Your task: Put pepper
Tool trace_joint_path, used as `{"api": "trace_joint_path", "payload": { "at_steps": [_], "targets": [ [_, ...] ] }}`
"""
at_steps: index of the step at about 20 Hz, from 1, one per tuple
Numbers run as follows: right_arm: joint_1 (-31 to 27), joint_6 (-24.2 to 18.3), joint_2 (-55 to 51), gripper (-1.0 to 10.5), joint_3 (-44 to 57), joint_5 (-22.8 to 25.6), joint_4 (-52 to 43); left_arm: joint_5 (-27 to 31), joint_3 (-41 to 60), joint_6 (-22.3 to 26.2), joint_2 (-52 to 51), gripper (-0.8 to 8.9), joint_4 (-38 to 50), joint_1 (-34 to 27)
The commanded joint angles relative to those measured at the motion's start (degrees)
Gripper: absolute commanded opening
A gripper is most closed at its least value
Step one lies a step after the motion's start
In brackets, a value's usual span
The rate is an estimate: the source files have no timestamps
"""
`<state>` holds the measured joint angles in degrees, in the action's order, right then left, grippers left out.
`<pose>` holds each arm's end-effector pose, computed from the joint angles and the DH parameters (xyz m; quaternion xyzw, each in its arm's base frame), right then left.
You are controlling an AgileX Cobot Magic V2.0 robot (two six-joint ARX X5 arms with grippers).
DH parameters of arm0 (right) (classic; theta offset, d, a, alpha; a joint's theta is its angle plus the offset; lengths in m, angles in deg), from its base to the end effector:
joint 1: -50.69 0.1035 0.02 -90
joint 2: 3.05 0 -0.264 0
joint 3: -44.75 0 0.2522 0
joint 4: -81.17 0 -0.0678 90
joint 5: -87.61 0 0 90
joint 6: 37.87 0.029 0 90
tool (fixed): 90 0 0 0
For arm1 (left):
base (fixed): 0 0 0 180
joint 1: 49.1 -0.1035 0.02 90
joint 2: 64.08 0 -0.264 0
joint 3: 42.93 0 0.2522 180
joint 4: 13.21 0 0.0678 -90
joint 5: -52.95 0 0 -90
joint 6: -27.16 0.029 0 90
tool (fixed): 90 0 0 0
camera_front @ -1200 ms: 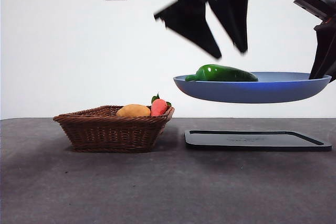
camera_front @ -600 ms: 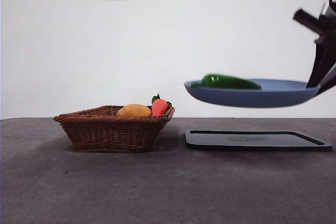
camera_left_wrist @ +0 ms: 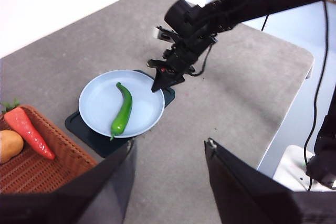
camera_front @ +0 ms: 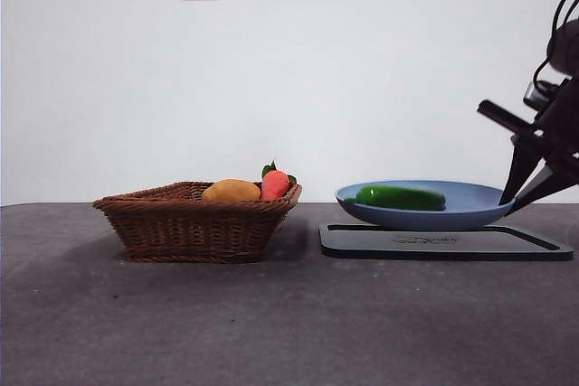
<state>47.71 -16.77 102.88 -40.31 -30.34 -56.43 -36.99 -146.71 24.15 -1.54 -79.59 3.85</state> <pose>0.3703 -0.0057 0.1841 0.2897 0.5307 0.0884 0.7916 0.1058 -0.1401 0.4629 0.0741 0.2061 -0.4294 0.8762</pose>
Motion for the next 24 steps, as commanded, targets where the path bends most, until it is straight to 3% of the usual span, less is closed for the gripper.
{"api": "trace_joint_path", "payload": {
  "at_steps": [1,8,12,16,18,24],
  "targets": [
    [-0.1,0.4,2.9,0.0,-2.2,-0.1,-1.7,0.1,-1.3,0.0,0.5,2.34,-0.4,0.6],
    [-0.4,0.5,5.9,0.0,-2.2,0.1,-4.6,0.1,-1.3,-0.2,0.5,2.34,-0.2,0.6],
    [-0.7,-0.2,6.0,0.1,-2.2,3.1,-4.3,0.1,-1.3,-0.4,0.5,2.34,-0.2,0.6],
    [-0.7,-0.2,6.0,1.4,-2.2,2.8,-4.0,0.1,-1.3,-0.4,0.5,2.34,-0.2,0.6],
    [-0.7,-0.7,5.9,1.5,-2.2,2.8,-3.7,0.1,-1.3,-0.4,0.5,2.34,-0.3,0.6],
    [-2.8,-3.6,-3.4,1.6,-2.2,2.8,1.4,0.5,-1.3,-0.3,0.5,2.34,-1.1,0.6]
  ]
}}
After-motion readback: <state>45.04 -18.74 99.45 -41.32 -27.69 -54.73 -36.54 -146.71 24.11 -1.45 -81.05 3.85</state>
